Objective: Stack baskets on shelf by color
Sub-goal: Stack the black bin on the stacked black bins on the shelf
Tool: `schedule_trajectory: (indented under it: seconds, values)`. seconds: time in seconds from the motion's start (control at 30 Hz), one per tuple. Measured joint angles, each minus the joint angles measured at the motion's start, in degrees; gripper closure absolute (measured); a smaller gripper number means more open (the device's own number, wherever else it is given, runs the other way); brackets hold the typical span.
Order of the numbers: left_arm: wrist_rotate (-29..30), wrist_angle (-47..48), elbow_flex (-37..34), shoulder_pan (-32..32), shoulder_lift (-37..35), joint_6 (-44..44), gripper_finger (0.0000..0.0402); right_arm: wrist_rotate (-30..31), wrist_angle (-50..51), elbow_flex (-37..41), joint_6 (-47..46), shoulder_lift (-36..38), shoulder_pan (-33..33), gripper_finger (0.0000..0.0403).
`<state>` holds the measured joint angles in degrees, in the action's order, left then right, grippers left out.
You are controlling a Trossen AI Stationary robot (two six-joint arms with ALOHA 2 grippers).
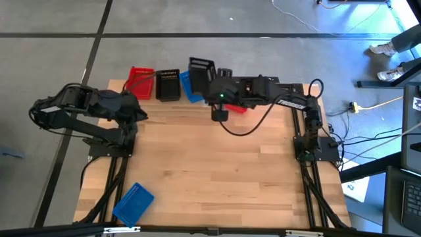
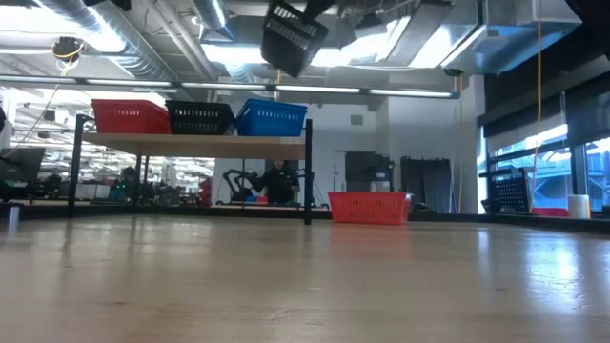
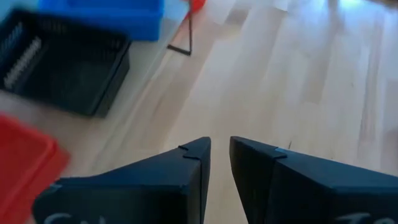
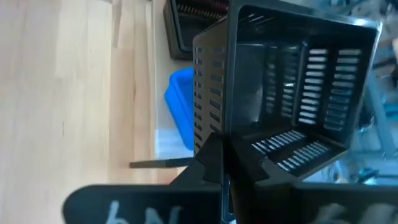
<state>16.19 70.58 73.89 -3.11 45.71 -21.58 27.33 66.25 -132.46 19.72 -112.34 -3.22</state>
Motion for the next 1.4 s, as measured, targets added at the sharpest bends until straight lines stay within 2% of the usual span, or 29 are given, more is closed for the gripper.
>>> schedule_trajectory:
  seconds: [0.13,0.27,0.4,0.53,0.7,0.87,1.07,1.2,1.4]
  values:
    - [-0.5,-2.4,0.0,0.0,0.2,7.8,0.0349,0.0,-1.9,0.0,4.2,-0.1,0.0,0.0403]
    - [-0.4,-4.9,0.0,0.0,0.8,8.8,0.0349,0.0,-1.8,0.0,6.8,-0.1,0.4,0.0403]
    - [2.1,-7.0,0.0,0.0,1.2,15.0,0.0349,1.8,-1.8,0.0,9.5,-0.1,1.5,0.0403]
    - [4.9,-10.8,0.0,0.0,1.7,17.5,0.0349,4.6,-1.7,0.0,10.8,-0.5,2.7,0.0403]
    - [5.9,-15.4,0.0,0.0,2.9,21.6,0.0349,4.6,-0.9,0.1,11.2,-1.4,3.4,0.0403]
    - [6.1,-19.9,0.0,0.0,4.8,36.6,0.0349,5.2,-0.3,1.0,14.9,-2.3,4.0,0.0403]
    - [6.3,-23.0,0.0,0.0,9.3,55.9,0.0349,11.1,-0.4,3.3,22.6,-2.5,6.0,0.0403]
    - [6.7,-27.6,0.0,0.0,12.8,70.2,0.0349,12.7,-0.3,3.5,23.0,-2.5,7.3,0.0403]
    - [14.1,-38.0,0.0,0.0,16.3,80.5,0.0349,12.7,-0.2,3.5,23.0,-2.5,8.8,0.0403]
